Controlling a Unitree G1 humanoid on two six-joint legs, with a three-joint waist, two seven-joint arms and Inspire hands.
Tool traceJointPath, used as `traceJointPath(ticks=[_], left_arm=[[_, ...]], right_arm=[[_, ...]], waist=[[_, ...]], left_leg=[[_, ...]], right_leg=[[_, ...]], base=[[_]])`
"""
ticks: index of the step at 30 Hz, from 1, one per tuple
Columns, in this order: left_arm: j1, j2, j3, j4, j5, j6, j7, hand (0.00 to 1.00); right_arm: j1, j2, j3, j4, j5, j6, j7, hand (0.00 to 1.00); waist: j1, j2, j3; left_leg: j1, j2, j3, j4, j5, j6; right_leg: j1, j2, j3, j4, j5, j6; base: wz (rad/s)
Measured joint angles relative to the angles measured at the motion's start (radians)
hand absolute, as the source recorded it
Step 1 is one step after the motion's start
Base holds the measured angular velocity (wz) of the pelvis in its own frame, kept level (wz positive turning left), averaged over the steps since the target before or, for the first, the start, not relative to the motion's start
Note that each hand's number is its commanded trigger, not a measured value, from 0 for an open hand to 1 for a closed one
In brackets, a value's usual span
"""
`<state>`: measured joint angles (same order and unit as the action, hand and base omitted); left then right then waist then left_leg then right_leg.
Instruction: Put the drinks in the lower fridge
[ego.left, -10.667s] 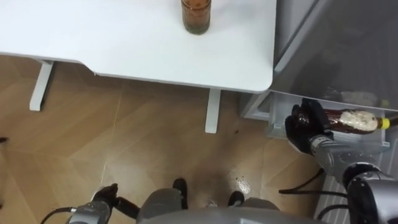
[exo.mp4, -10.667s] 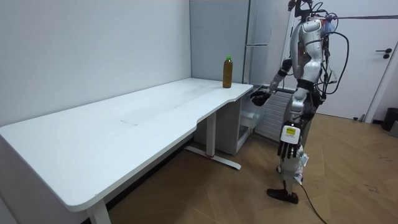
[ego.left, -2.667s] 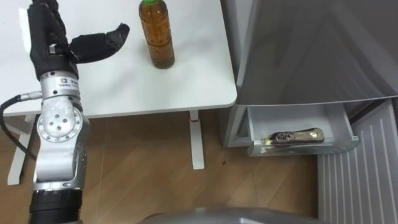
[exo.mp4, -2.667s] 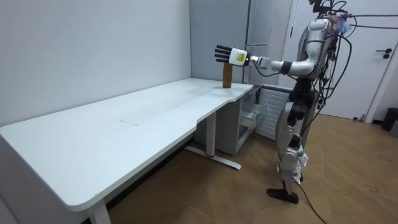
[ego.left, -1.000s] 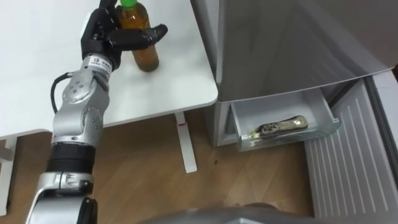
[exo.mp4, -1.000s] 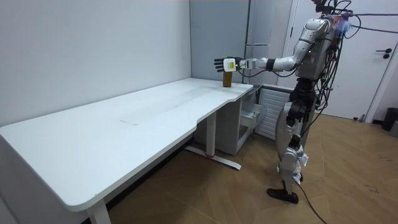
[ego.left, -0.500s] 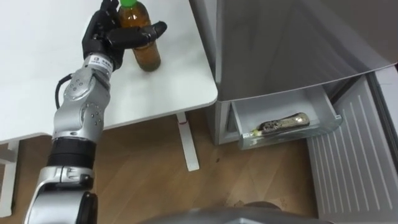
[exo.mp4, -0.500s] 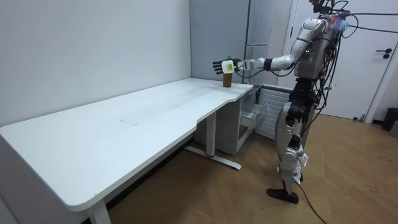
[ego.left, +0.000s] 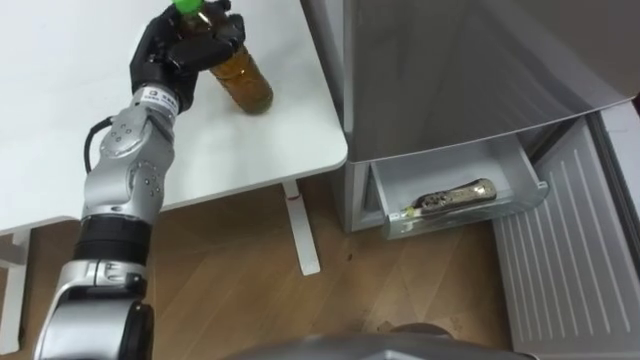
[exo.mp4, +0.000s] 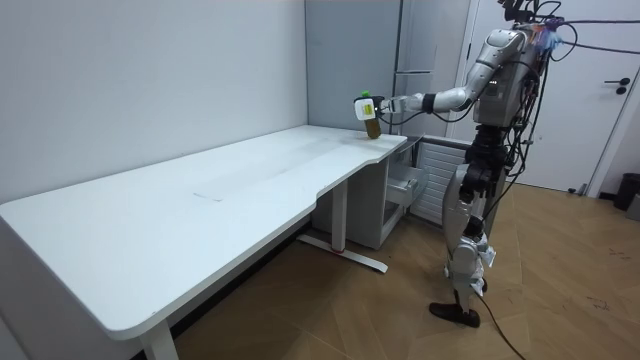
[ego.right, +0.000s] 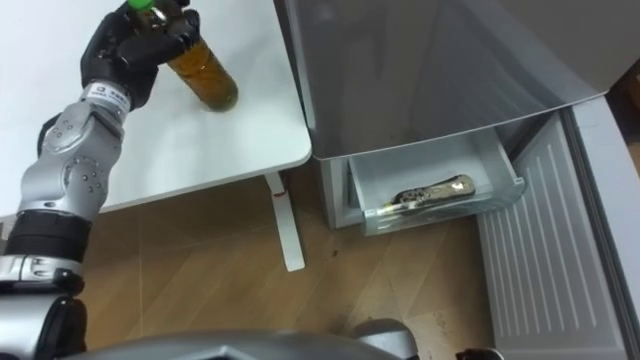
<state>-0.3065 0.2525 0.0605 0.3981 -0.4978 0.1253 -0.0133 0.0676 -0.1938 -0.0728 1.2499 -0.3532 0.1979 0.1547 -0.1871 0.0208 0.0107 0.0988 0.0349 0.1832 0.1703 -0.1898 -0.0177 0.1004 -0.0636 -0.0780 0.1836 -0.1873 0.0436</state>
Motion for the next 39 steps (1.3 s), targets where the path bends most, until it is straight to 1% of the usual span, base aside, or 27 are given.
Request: traceJointPath(ticks=[5,12,22,28,32,36,39], left_arm=[[0.000,0.000,-0.001,0.013,0.003,0.011,0.001,1.00],[-0.002,0.000,-0.007,0.023,0.002,0.015,-0.001,1.00],[-0.002,0.000,-0.007,0.005,0.000,0.022,0.004,1.00],[-0.002,-0.001,-0.013,-0.089,0.000,0.029,0.034,1.00],[0.004,-0.006,-0.032,-0.195,0.022,0.030,0.044,1.00],[0.007,-0.006,-0.050,-0.250,0.022,0.030,0.048,1.00],[0.020,-0.009,-0.069,-0.283,0.034,0.030,0.046,1.00]], right_arm=[[-0.008,0.000,0.000,0.010,0.000,0.000,-0.001,0.00],[-0.010,0.001,0.000,0.026,0.000,-0.001,0.001,0.00],[-0.011,0.001,0.000,0.024,0.000,0.001,0.001,0.00],[-0.018,0.005,0.002,0.026,0.000,0.004,0.000,0.00],[-0.017,0.005,0.002,0.024,0.001,0.013,-0.001,0.00],[-0.016,0.006,0.009,0.025,0.007,0.013,-0.010,0.00],[-0.014,0.006,0.015,0.025,0.030,0.012,-0.012,0.00]], waist=[[-0.002,0.000,-0.0002],[-0.005,0.002,-0.0012],[0.001,0.002,-0.0021],[0.001,-0.006,-0.0064],[0.005,-0.016,-0.0132],[0.006,-0.016,-0.0133],[0.007,-0.016,-0.0129]], left_leg=[[-0.001,0.000,0.005,0.000,0.000,0.000],[0.000,0.000,0.005,0.000,0.000,0.000],[-0.010,0.000,0.007,0.000,0.000,0.000],[-0.019,-0.001,0.003,0.001,0.000,0.000],[-0.015,0.000,0.000,0.001,0.000,0.000],[-0.017,0.000,-0.010,0.008,0.000,0.000],[-0.017,0.000,-0.021,0.014,0.000,0.000]], right_leg=[[-0.005,0.000,0.007,0.000,0.000,0.000],[-0.005,0.000,0.008,0.000,0.000,0.000],[-0.016,0.000,0.013,0.001,0.000,0.000],[-0.021,0.000,0.006,0.001,0.000,0.000],[-0.016,-0.002,-0.005,0.002,0.000,0.000],[-0.010,-0.002,-0.014,0.002,0.000,0.000],[-0.003,-0.003,-0.024,0.002,0.000,0.000]], base=[[-0.03],[0.00],[0.00],[0.02],[0.04],[0.07],[0.09]])
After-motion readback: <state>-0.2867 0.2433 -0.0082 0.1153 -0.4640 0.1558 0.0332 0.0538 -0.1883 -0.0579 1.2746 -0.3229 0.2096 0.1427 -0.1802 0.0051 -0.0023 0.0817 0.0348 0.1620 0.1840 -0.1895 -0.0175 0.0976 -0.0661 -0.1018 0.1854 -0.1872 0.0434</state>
